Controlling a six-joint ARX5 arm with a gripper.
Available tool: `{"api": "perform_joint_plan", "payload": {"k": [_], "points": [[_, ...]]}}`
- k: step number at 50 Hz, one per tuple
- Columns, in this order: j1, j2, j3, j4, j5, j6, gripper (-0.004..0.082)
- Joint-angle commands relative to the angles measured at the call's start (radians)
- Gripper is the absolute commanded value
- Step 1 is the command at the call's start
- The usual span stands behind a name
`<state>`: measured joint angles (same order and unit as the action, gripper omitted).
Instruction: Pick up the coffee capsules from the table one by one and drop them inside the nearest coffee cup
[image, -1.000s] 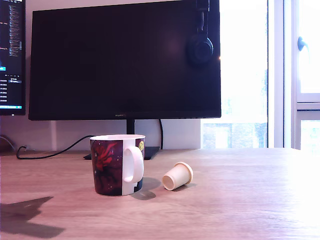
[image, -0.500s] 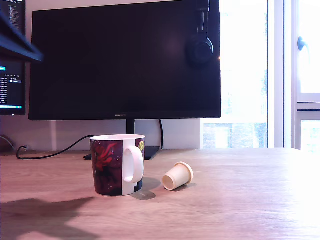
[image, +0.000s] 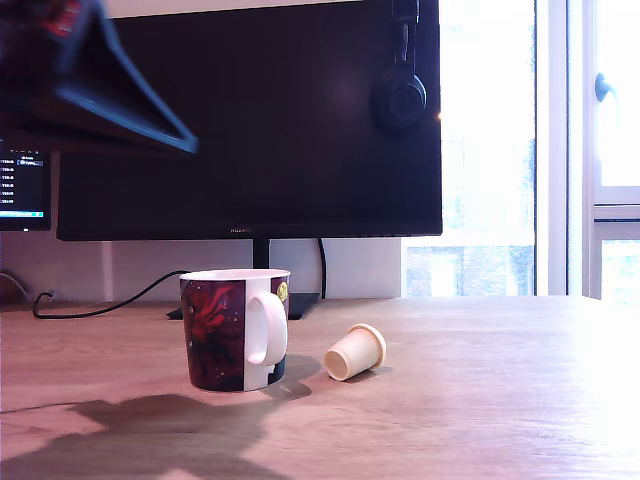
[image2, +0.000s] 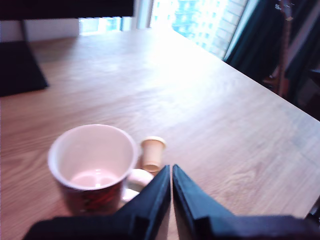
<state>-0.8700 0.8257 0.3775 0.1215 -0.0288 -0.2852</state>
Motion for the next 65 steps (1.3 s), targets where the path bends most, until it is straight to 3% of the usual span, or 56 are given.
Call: {"api": "perform_joint_plan", "payload": {"k": [1,19,26,34,44,61,65], "points": [[-0.016,0.028,-0.016,0.032,-0.007,-0.007,-0.0020],[-0.083,0.188,0.067,0.041,-0.018,-0.011,-0.0020],[-0.091,0.250,0.135,0.002,-0.014,0.024,-0.0020],[-0.091,0.329,0.219,-0.075,0.010,0.035,-0.0020],[-0.090,0.430,0.334,-0.183,0.050,0.100,-0.0020],[-0.089,0.600,0.566,-0.395,0.055,0.221,-0.0020],[-0.089,0.645,0.622,-0.446,0.061,0.269,-0.0020]]}}
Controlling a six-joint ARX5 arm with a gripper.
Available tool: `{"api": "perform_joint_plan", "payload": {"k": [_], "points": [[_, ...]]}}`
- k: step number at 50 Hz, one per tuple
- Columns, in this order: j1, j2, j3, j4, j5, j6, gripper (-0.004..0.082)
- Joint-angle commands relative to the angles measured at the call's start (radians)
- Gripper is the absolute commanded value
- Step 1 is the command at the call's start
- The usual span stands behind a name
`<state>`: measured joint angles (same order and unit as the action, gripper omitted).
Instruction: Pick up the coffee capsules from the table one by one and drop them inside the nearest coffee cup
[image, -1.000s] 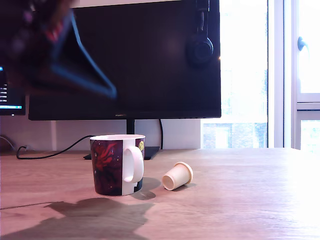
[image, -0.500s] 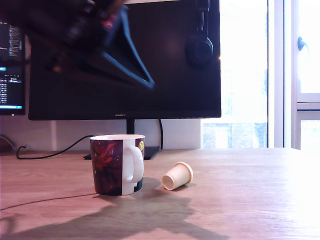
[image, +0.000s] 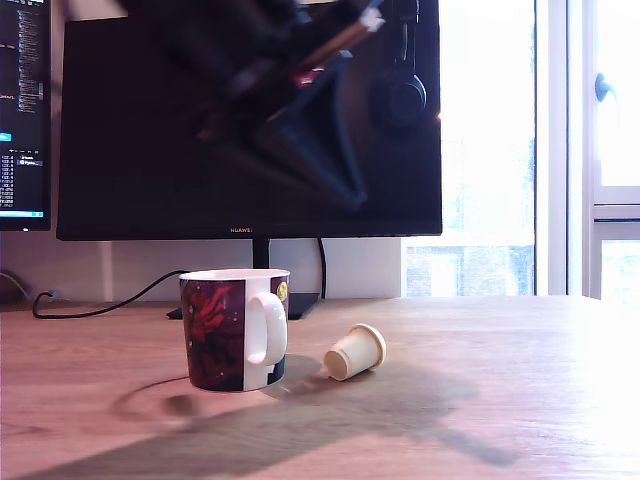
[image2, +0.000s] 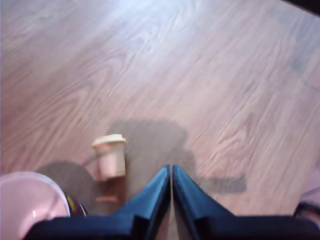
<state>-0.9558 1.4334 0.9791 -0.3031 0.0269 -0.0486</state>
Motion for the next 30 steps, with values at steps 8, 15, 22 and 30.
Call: {"api": "perform_joint_plan", "payload": {"k": [8,15,22,30], "points": [[-0.002,0.124,0.123,-0.126,0.016,0.089,-0.0020],[0.002,0.198,0.210,-0.218,0.013,0.148,-0.0021],[0.003,0.260,0.281,-0.274,-0.010,0.192,-0.0020],[0.005,0.340,0.368,-0.353,-0.047,0.257,-0.0021]]}}
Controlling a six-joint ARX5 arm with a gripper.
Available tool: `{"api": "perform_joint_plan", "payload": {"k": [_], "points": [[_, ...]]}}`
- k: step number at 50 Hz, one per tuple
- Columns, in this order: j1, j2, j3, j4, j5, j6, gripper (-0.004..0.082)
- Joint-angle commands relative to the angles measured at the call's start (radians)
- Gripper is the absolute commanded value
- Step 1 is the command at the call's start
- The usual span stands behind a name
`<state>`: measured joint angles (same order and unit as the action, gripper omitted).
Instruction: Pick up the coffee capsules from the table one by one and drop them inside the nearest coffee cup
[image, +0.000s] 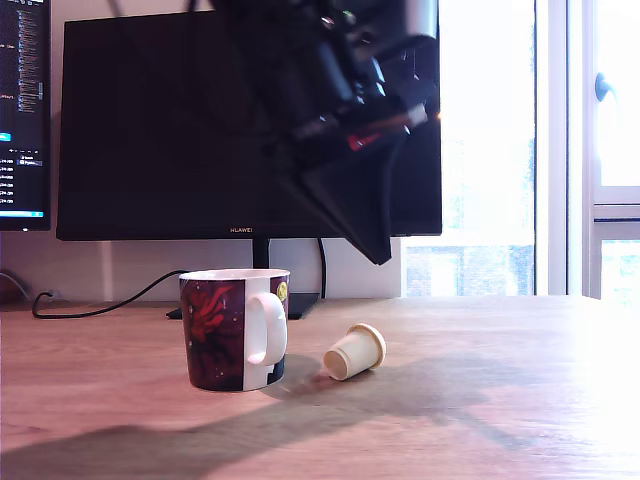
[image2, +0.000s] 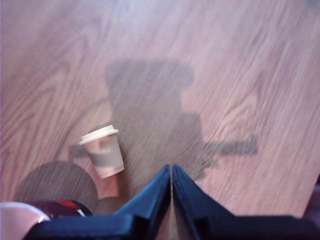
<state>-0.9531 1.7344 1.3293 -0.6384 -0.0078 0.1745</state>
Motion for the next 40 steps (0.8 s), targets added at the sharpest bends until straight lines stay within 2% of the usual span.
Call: {"api": "perform_joint_plan", "payload": {"k": [1,13,15,19,27,34,40], "points": [[0.002,0.049,0.028,-0.024,-0.013,0.034,-0.0021],[0.006,0.167,0.134,-0.099,-0.042,0.097,-0.0021],[0.006,0.185,0.156,-0.105,-0.057,0.112,-0.0021],[0.008,0.212,0.198,-0.126,-0.068,0.115,-0.0021],[0.020,0.247,0.257,-0.141,-0.118,0.162,-0.0021],[0.047,0.277,0.278,-0.157,-0.121,0.170,-0.0021],[0.068,0.299,0.278,-0.141,-0.122,0.193,-0.0021]]}}
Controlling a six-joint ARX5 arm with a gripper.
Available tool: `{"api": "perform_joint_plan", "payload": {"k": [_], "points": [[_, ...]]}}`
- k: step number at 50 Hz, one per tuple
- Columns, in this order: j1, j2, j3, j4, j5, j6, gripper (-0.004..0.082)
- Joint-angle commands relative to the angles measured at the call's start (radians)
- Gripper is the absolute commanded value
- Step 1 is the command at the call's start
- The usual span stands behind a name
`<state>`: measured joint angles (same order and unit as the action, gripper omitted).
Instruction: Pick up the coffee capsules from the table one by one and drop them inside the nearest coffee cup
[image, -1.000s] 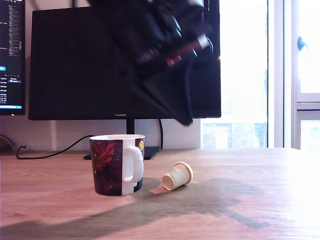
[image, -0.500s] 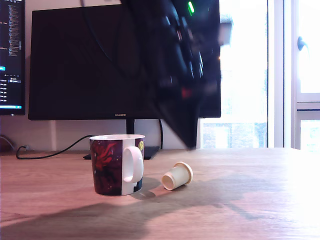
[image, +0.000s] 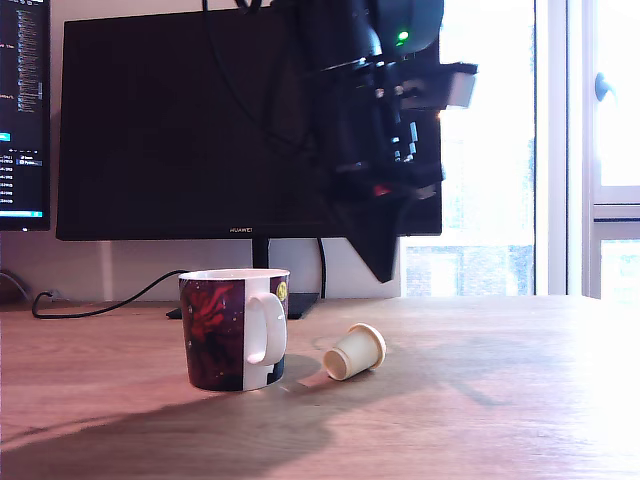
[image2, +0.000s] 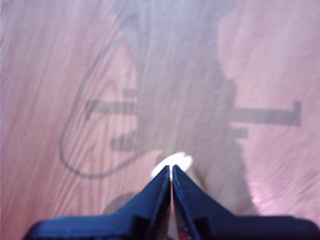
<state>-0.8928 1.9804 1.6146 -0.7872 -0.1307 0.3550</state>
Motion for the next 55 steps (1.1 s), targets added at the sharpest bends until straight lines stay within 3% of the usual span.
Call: {"api": "perform_joint_plan", "payload": {"k": [1,21,34,55], "points": [[0.011,0.056,-0.008,0.010,0.002,0.021,-0.0021],[0.068,0.103,-0.007,0.021,0.003,0.049,-0.0021],[0.065,0.107,-0.007,0.035,0.048,0.056,-0.0021],[0.063,0.108,-0.007,0.024,0.077,0.054,-0.0021]]}}
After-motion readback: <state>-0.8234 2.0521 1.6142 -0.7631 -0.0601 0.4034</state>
